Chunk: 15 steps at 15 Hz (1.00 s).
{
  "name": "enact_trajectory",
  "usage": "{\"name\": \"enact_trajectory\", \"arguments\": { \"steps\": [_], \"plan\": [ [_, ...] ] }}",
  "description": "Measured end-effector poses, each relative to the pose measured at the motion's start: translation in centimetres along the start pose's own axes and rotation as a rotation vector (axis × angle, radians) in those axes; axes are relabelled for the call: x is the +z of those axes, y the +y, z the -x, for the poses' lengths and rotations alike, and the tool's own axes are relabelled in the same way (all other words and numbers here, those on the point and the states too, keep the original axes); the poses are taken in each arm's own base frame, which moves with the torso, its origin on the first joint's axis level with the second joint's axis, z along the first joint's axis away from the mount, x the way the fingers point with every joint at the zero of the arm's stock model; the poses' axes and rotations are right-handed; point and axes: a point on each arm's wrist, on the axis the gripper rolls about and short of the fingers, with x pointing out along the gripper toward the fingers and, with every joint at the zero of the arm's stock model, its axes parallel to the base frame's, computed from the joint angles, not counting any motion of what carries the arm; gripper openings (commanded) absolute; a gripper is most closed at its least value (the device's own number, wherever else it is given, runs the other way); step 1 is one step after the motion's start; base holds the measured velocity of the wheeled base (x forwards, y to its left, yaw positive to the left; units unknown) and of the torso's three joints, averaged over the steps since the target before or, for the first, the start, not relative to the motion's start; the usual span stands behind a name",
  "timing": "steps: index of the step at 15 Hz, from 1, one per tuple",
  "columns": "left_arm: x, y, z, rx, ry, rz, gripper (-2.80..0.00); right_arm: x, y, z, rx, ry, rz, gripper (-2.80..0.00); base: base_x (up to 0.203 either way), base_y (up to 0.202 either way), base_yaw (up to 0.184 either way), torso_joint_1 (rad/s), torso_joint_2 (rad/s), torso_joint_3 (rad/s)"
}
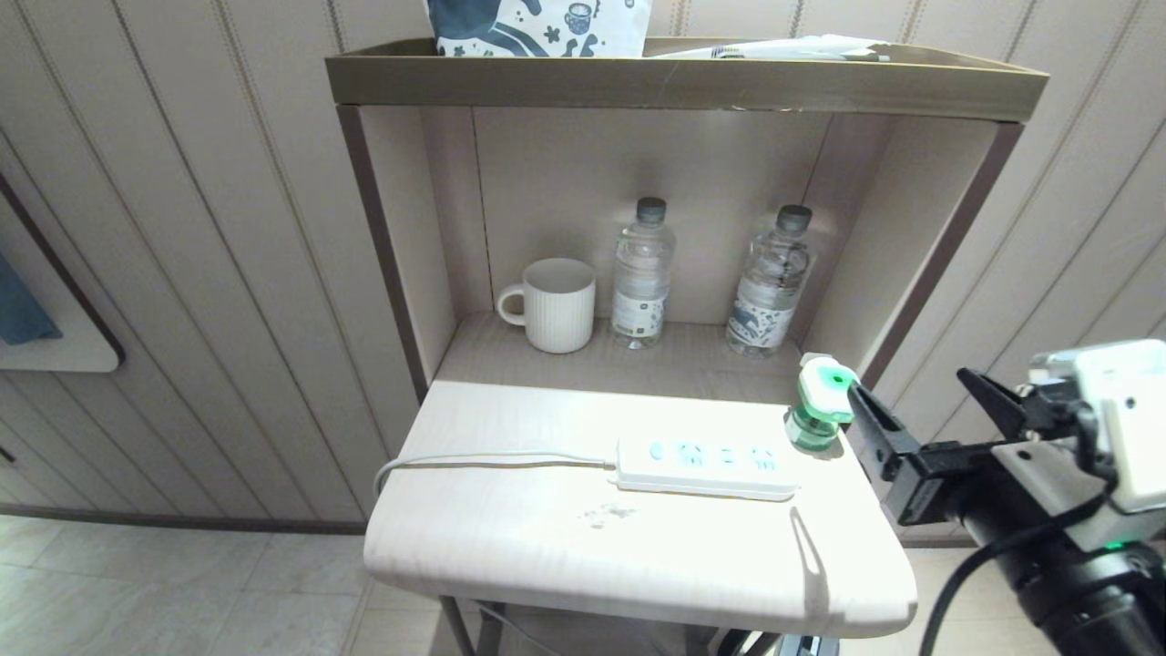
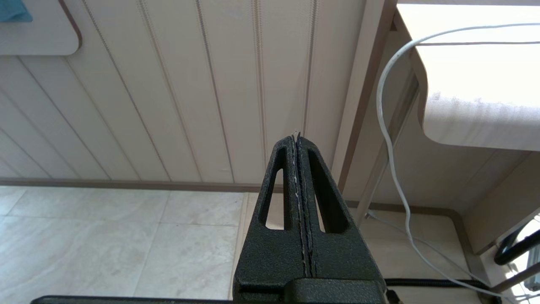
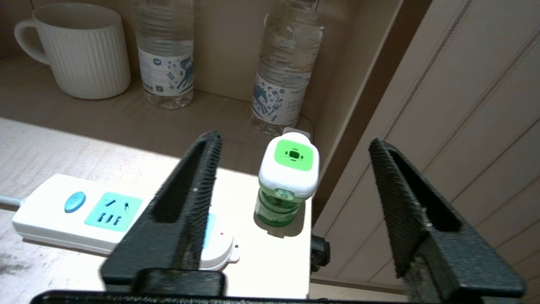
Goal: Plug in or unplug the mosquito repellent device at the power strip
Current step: Pick up the mosquito repellent liquid
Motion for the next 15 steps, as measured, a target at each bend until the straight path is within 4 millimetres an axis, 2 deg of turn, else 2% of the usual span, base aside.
{"name": "enact_trajectory", "arguments": {
  "steps": [3, 5, 7, 11, 13, 15],
  "plan": [
    [0.0, 0.0, 0.0, 0.000, 0.000, 0.000, -2.80, 3.3, -1.9, 2.0, 0.001, 0.031, -0.003, -2.80, 0.000, 0.000, 0.000, 0.000, 0.00, 0.000],
    [0.0, 0.0, 0.0, 0.000, 0.000, 0.000, -2.80, 6.5, -4.3, 3.5, -0.013, 0.056, -0.046, -2.80, 0.000, 0.000, 0.000, 0.000, 0.00, 0.000],
    [0.0, 0.0, 0.0, 0.000, 0.000, 0.000, -2.80, 8.1, -7.3, 4.9, -0.086, 0.126, -0.071, -2.80, 0.000, 0.000, 0.000, 0.000, 0.00, 0.000],
    [0.0, 0.0, 0.0, 0.000, 0.000, 0.000, -2.80, 6.8, -12.5, 8.5, -0.482, 0.281, -0.052, -2.80, 0.000, 0.000, 0.000, 0.000, 0.00, 0.000],
    [0.0, 0.0, 0.0, 0.000, 0.000, 0.000, -2.80, 5.1, -13.5, 11.4, -0.593, 0.289, -0.058, -2.80, 0.000, 0.000, 0.000, 0.000, 0.00, 0.000],
    [0.0, 0.0, 0.0, 0.000, 0.000, 0.000, -2.80, 2.7, -13.7, 13.5, -0.638, 0.300, -0.058, -2.80, 0.000, 0.000, 0.000, 0.000, 0.00, 0.000]
  ]
}}
